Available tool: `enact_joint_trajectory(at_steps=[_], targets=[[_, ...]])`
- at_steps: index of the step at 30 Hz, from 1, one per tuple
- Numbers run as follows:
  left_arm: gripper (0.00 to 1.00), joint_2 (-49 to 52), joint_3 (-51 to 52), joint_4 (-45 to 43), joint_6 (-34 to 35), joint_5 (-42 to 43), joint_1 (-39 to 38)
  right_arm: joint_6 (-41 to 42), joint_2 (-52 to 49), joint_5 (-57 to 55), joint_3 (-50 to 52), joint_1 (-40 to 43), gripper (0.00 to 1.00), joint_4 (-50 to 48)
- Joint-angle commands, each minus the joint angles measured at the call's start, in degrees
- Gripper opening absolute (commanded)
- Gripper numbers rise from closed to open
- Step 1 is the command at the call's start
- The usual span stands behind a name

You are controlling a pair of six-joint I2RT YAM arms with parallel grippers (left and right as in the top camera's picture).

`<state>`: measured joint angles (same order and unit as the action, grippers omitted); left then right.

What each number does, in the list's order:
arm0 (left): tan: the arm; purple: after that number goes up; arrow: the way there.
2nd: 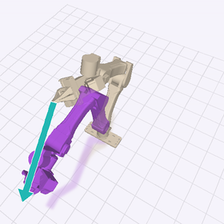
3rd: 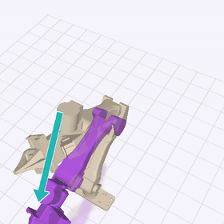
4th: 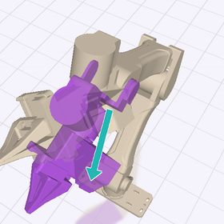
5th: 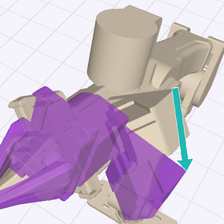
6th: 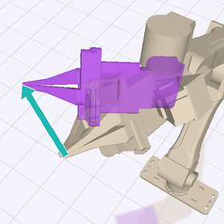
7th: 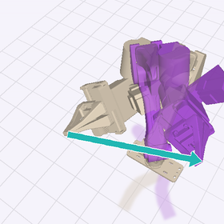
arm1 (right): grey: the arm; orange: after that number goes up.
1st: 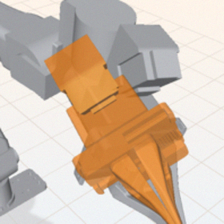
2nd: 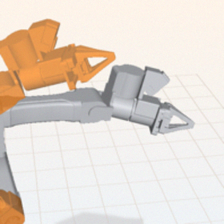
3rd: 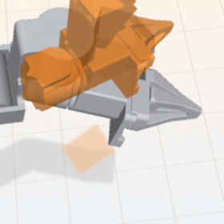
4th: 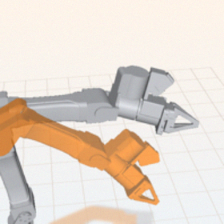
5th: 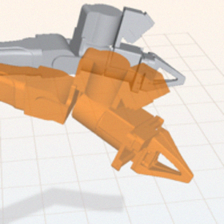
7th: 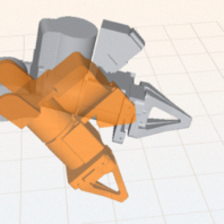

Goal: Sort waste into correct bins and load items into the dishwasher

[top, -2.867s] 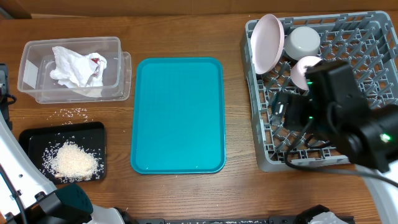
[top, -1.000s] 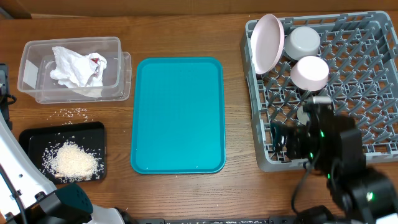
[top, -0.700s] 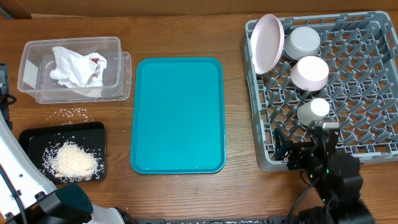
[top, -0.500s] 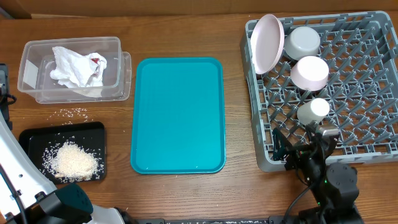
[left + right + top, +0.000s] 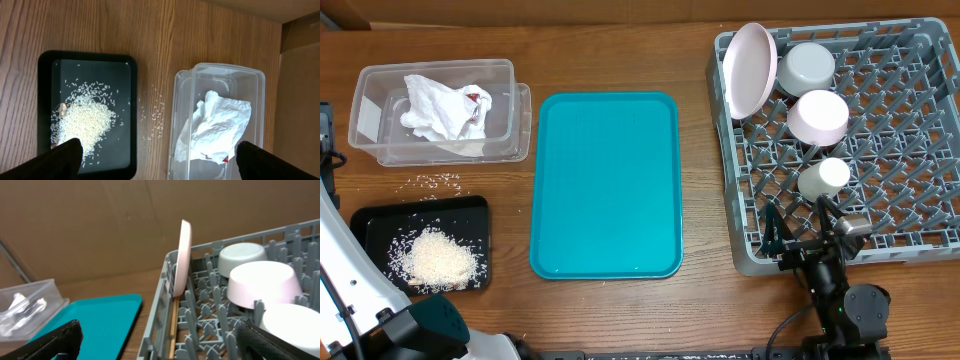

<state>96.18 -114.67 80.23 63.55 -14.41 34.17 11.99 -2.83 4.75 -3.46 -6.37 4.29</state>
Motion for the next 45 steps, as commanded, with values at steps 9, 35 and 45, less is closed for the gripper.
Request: enact_joint_trajectory(at_steps=[9, 35, 45], targets=[[1.00, 0.2, 0.2, 0.1, 1.2, -1.2, -0.1, -0.1, 2.7, 0.9, 3.0, 8.7, 1.00, -2.1], [1.00, 0.2, 0.2, 0.1, 1.2, -1.2, -0.1, -6.0, 2.7, 0.9, 3.0, 12.2, 1.00, 0.0], [1.00, 0.2, 0.2, 0.1, 1.2, -1.2, -0.1, -6.0, 2.7, 0.9, 3.0, 12.2, 1.00, 0.0]])
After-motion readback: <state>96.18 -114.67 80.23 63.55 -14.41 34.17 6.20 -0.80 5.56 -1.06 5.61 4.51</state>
